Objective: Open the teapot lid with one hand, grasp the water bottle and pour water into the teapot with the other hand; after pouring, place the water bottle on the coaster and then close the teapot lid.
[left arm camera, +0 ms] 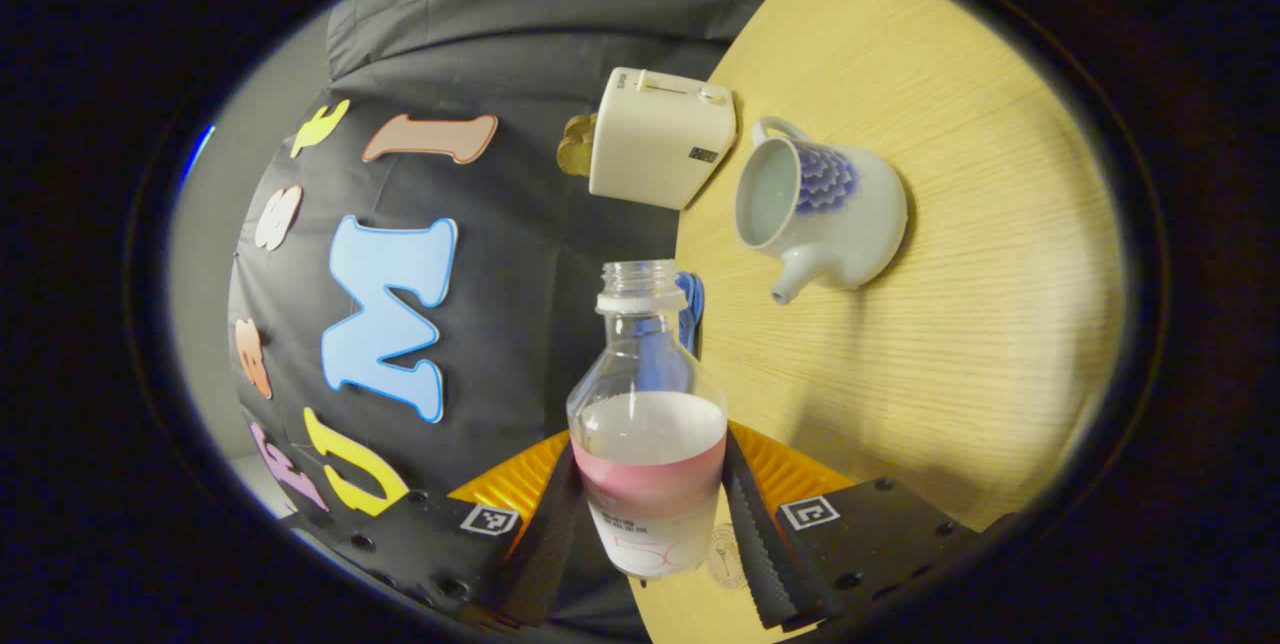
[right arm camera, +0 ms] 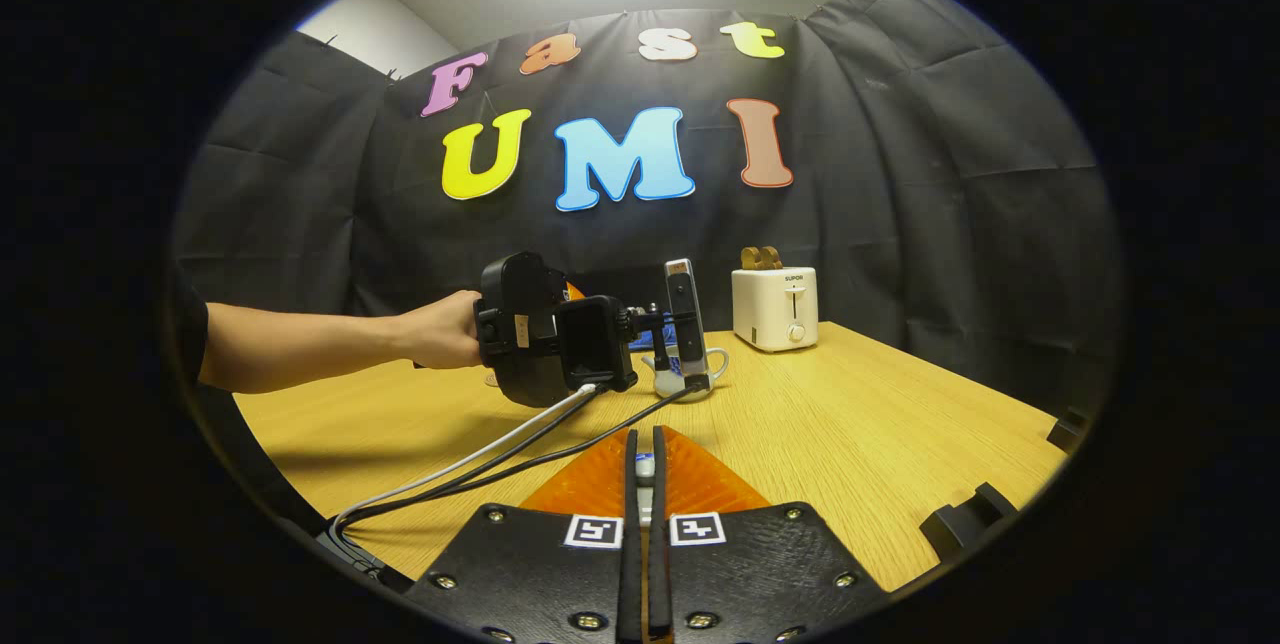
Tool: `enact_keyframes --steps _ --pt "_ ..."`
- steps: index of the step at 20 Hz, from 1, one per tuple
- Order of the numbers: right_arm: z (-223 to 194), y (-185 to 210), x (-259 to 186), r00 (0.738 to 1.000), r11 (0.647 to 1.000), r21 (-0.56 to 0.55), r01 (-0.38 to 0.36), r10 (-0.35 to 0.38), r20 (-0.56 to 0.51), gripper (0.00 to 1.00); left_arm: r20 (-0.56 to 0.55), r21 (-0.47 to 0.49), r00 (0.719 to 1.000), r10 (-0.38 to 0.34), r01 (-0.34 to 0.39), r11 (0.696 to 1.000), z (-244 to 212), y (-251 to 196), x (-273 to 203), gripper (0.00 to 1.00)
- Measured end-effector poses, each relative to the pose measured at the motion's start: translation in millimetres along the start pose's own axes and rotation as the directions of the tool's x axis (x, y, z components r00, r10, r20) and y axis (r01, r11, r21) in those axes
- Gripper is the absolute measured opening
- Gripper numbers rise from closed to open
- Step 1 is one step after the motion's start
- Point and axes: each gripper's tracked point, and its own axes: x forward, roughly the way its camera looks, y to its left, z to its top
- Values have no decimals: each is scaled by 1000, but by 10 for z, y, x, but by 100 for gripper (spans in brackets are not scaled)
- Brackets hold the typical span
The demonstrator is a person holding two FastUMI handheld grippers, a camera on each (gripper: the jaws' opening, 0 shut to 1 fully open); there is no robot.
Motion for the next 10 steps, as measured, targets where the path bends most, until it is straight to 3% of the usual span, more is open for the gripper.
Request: enact_keyframes --steps 10 --pt "18 -7 -38 1000 1000 -25 0 1 13 3 -31 230 999 -37 43 972 162 17 115 87"
